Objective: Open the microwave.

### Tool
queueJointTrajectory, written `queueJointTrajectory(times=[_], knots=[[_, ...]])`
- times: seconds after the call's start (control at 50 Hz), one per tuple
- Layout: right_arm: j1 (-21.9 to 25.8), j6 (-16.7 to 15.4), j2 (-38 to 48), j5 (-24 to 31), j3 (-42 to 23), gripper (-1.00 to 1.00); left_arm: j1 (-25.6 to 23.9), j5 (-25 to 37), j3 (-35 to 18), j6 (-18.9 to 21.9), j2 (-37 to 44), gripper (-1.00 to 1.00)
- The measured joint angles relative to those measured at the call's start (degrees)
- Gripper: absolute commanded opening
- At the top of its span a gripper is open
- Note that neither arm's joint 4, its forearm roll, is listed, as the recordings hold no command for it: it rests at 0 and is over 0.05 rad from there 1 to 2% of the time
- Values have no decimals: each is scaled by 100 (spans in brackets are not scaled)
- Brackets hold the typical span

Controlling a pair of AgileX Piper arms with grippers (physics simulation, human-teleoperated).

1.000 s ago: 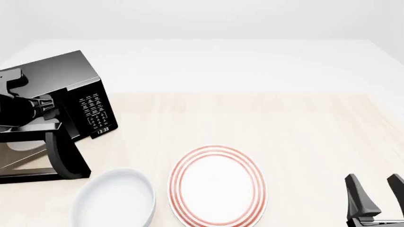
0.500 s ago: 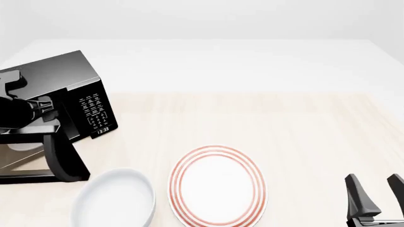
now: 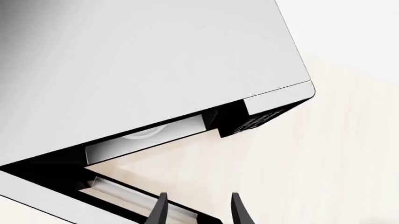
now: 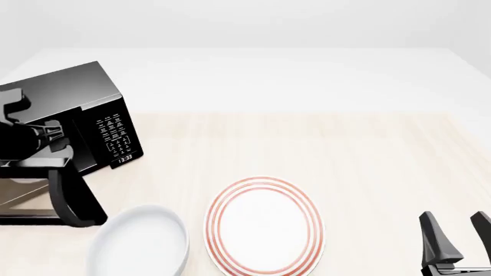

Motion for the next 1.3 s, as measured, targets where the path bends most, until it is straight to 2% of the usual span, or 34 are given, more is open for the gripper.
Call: queueJointTrajectory(times=[1.3], knots=[[0, 0, 0, 0, 0, 100, 98, 131, 447, 17, -632, 100]])
